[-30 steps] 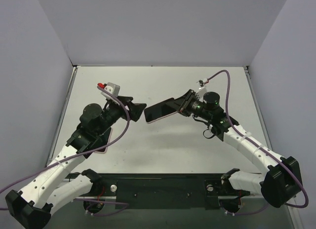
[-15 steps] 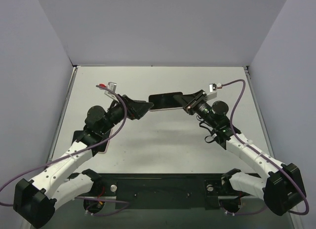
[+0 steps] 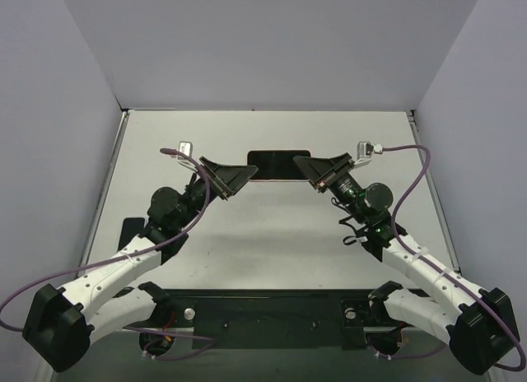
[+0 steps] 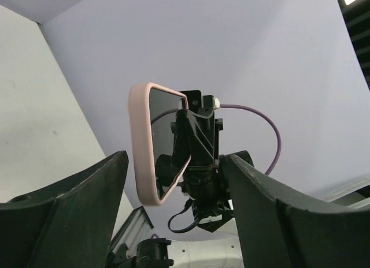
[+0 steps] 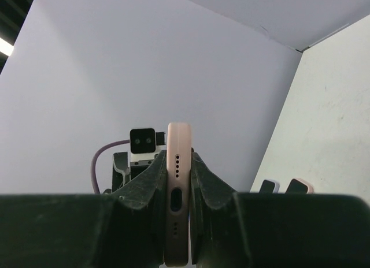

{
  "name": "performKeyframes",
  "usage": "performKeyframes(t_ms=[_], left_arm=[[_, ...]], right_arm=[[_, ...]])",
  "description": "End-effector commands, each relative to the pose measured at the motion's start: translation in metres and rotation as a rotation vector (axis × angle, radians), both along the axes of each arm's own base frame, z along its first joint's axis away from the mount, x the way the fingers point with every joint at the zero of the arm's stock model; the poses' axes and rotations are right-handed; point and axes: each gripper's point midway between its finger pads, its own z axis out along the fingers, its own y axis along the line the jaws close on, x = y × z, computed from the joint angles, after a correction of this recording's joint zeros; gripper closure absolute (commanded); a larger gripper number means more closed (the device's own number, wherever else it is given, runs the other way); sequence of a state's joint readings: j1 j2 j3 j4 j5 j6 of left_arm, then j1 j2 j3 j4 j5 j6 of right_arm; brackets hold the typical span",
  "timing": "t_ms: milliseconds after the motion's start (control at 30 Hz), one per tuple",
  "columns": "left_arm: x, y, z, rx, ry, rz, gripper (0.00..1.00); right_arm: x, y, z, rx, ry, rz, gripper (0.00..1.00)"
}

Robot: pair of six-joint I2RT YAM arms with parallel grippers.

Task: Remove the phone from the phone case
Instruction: Pick up the phone at the center of the board.

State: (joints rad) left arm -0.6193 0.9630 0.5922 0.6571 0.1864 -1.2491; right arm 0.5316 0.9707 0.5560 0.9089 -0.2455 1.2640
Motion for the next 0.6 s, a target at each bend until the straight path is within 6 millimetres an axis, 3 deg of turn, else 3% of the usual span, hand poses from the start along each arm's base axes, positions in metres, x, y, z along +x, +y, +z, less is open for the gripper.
performKeyframes(t_ms=[0,233,467,567], left_arm=[[-0.013,-0.015,0.048,-0.153,-0.101,-0.074,0.25],[-0.021,-0.017,0.06,-0.233,-0.137,-0.053,0.41],[-0.013,-0.018,0.066,-0.253,-0.148,-0.019,0.5],[-0.01,-0.015,0.067,-0.271,-0.15,0.003,0.59]], right_arm=[[-0.021,-0.008,0.057,0.142,-0.194,-0.015,1.0],[-0.029,-0.015,0.054,0.182,-0.221,-0.045,1.0],[-0.037,-0.012,0.046,0.15,-0.216,-0.037,1.0],[-0.042,-0.008,0.045,0.128,-0.222,-0.02,1.0]])
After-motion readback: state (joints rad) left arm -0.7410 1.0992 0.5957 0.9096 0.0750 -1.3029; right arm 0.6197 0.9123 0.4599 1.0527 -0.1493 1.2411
